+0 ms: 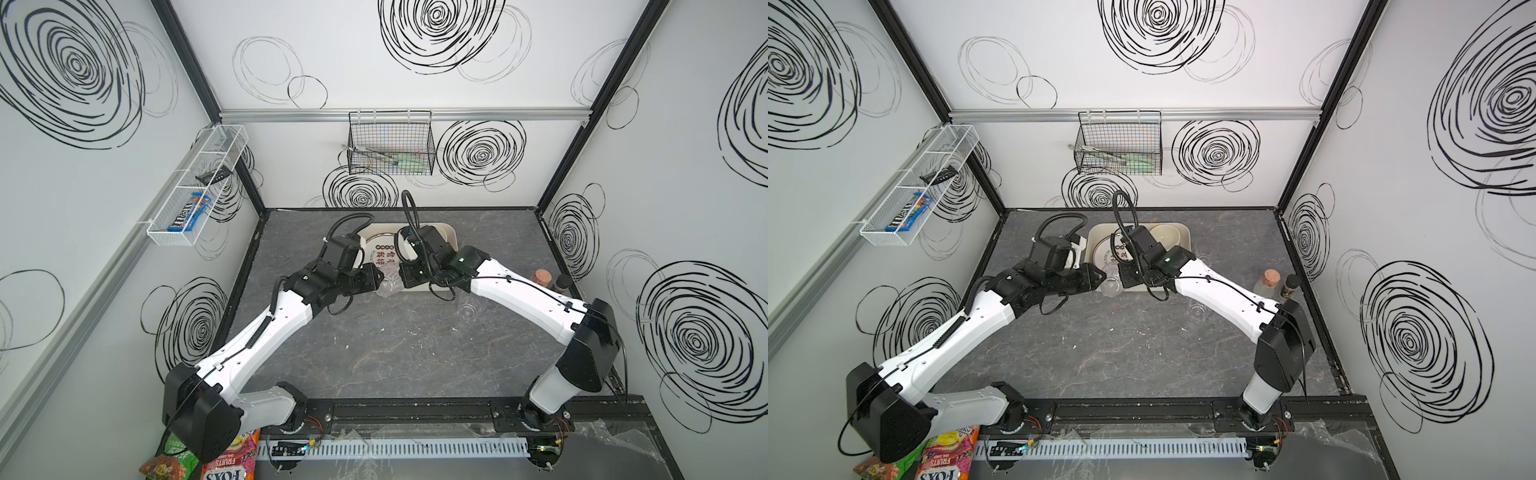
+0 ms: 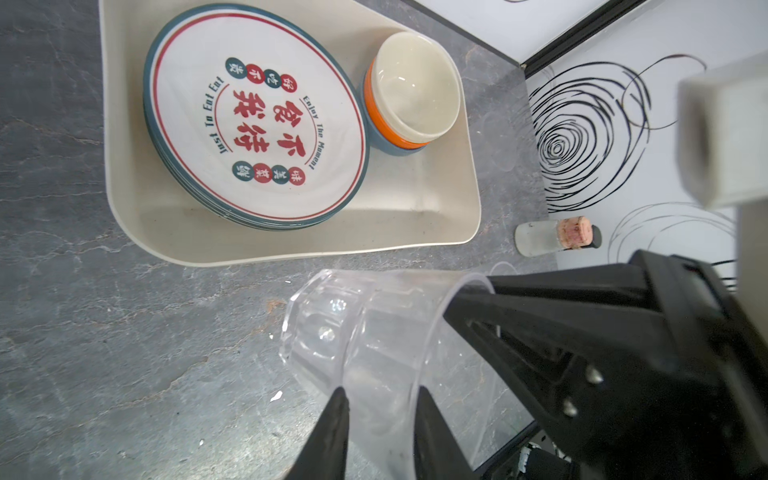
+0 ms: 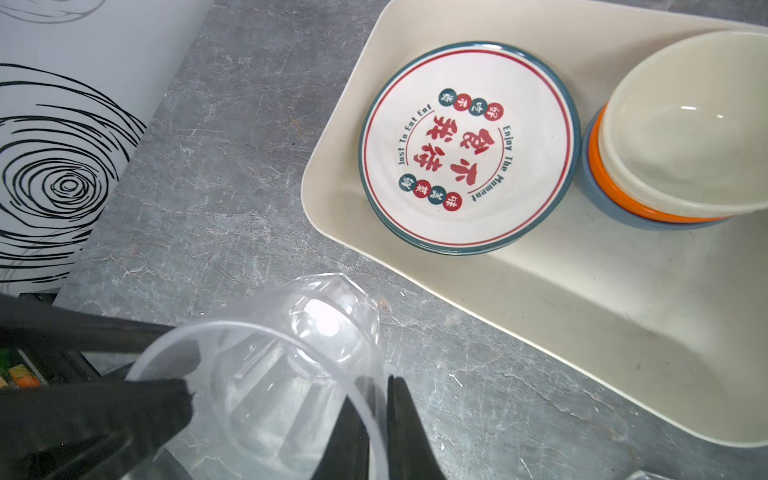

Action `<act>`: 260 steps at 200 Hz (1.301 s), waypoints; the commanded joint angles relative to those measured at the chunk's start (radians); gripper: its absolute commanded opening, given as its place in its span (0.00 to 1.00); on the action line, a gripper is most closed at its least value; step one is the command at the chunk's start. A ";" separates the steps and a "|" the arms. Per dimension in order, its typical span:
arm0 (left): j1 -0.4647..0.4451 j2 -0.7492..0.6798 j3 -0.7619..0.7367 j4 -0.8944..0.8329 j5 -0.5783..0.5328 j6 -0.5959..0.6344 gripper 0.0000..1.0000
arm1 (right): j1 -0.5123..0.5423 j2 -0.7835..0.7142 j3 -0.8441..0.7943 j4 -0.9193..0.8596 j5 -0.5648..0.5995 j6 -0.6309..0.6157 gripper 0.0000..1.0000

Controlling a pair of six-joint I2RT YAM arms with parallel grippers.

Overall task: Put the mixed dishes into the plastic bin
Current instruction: 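Grip the cup rim with the right gripper while the left holds it, then carry the cup over the bin with the right gripper while the left withdraws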

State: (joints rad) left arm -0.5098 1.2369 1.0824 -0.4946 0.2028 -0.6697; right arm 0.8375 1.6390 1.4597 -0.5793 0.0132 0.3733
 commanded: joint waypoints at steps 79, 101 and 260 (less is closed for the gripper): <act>0.020 -0.097 -0.044 0.037 0.028 -0.031 0.55 | -0.105 -0.066 -0.023 -0.043 0.074 -0.025 0.08; 0.031 -0.121 -0.078 0.049 0.043 -0.037 0.58 | -0.143 -0.071 -0.027 -0.050 0.076 -0.032 0.08; 0.152 -0.238 -0.264 0.080 0.162 -0.041 0.64 | -0.359 0.031 -0.003 -0.094 0.156 -0.060 0.08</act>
State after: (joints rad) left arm -0.3759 1.0195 0.8356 -0.4618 0.3378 -0.7078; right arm 0.4953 1.6341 1.4330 -0.6483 0.1474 0.3161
